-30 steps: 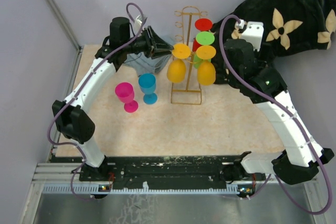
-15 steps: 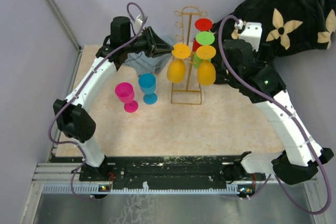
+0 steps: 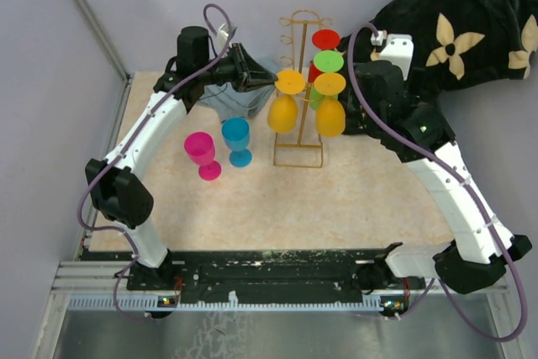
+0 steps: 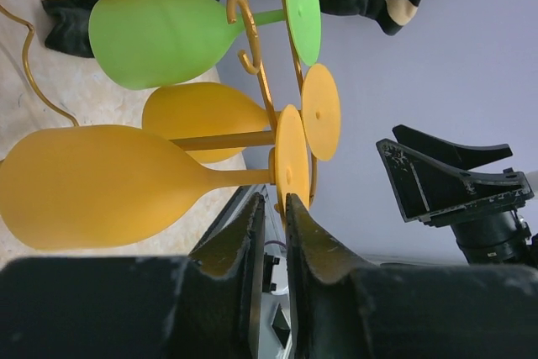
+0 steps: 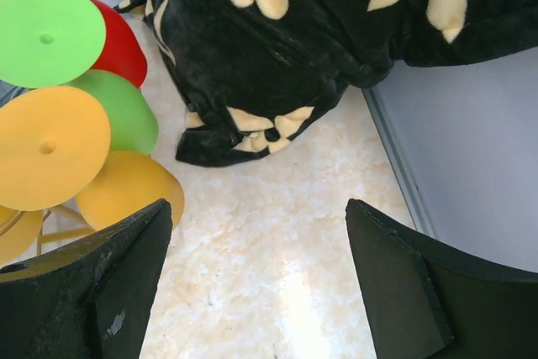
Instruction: Take the wine glass off the wine glass rack
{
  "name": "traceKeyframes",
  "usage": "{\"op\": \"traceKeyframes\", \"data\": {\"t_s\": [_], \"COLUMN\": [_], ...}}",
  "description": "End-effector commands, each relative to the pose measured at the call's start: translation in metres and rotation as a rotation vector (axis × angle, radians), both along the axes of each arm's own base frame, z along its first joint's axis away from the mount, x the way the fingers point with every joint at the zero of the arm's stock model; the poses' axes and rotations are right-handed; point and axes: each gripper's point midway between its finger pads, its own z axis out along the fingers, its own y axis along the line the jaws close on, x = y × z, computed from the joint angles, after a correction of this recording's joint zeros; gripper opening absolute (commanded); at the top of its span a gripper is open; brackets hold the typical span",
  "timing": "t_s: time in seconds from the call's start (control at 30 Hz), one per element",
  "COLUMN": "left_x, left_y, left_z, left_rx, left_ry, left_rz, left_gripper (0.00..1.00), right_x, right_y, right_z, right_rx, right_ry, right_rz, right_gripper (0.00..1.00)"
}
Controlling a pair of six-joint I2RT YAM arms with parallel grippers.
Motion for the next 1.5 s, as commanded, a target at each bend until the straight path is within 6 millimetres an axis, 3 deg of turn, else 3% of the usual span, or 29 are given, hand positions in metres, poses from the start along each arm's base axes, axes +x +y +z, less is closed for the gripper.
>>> {"op": "traceKeyframes", "data": {"t_s": [0.0,0.33,0.9,1.47], "left_x": [-0.003,-0.004,0.002,0.002], "left_y": [-0.006,-0.006,0.003,0.015], "left_z": [0.011,0.013,0.032,0.032], "left_rx": [-0.026,-0.031,-0.027,-0.030], "left_ry": [-0.027,-0.024,-0.002,0.042], "left_rz": [-0.029,-0.033,0.049,0.090], "left_gripper": [0.19,0.00,0.00,0.00], "right_x": [0.007,0.009,0.012,0.024], "right_y": [0.005,0.005,0.005,0.012], "right_z": [0.006,0.003,-0.005,-0.006], "right_rx": [0.041,0.041,0.031,0.015], "right_ry": [-0.028,-0.018,0.003,0.018], "right_rz": [0.013,0.013,0.015,0.031], "right_gripper": [0.84,0.84,0.84,0.85]}}
